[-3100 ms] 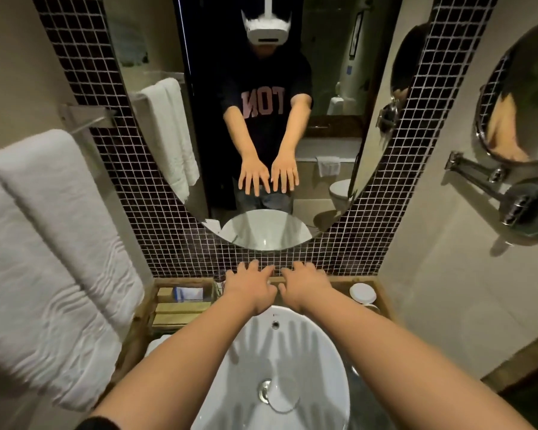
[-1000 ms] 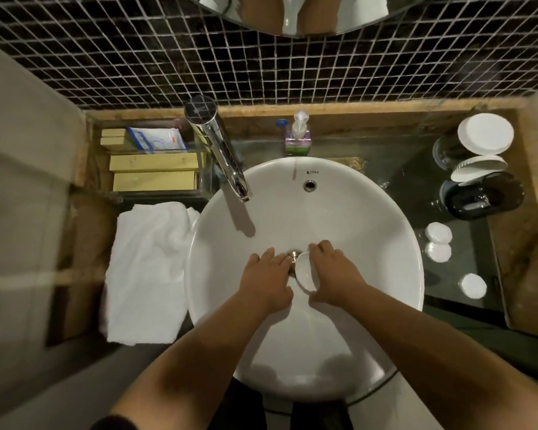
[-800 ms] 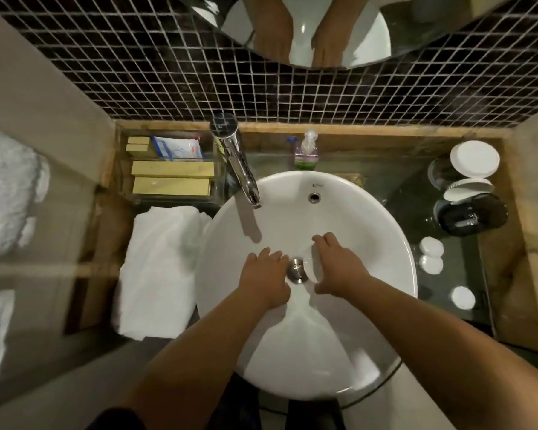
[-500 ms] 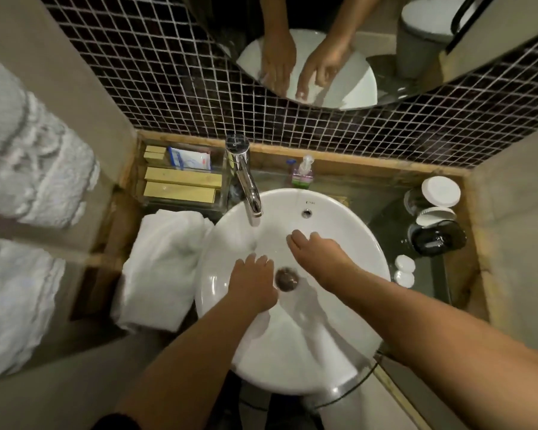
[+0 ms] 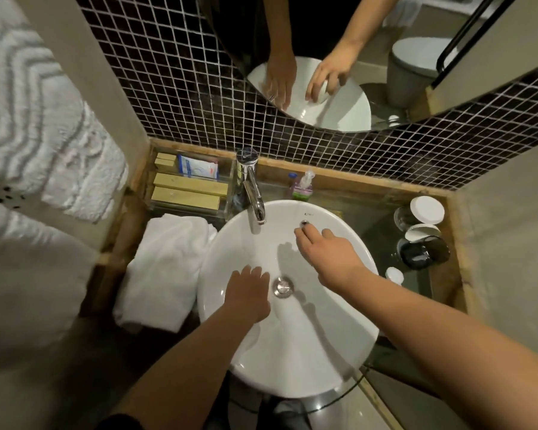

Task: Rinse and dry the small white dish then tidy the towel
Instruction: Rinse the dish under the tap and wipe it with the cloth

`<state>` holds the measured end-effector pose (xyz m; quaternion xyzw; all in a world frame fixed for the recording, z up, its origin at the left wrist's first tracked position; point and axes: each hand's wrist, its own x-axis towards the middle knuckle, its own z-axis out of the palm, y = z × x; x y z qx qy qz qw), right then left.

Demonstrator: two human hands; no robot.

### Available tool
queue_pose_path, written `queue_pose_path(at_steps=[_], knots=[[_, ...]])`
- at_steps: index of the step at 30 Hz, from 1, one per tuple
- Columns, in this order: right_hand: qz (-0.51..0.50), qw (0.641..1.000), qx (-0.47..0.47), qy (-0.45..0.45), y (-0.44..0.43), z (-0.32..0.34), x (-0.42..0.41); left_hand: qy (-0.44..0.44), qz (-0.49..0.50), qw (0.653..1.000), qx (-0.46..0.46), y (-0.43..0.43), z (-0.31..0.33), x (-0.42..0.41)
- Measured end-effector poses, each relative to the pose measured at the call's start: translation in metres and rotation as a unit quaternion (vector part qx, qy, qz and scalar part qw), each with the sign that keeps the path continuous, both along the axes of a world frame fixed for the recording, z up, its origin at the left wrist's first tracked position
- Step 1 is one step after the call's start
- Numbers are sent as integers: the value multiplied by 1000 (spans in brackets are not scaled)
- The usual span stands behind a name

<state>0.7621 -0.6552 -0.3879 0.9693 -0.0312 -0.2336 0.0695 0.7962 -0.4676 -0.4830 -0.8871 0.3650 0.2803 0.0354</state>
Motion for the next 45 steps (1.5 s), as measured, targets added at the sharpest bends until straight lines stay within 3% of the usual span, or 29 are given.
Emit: queue_pose_path(at_steps=[4,14,21,32,36,39,41,45], knots=[[-45,999,20,-21,4,-4,-8,-8,-4,1000,-3,2,3,0],[-16,999,21,-31,-4,1,-10,-26,-4,1000,-13,13,6,2],[59,998,-21,-11,-8,-3,-21,-22,-3,1000,6,21,5,-2],[-53,996,28,-60,-10,-7,-23,-17,-9,1000,-5,15,-4,-1],[-202,970,118,-70,2,-17,-29,-75,28,988,-136,23,7,15],[-251,953,150,-80,18,-28,-26,-199,87,949,-229,36,13,36],[-252,948,166,-97,29,-35,-23,-228,118,951,-171,40,20,58],[-275,921,249,-120,47,-42,-14,-189,193,962,37,44,21,106]])
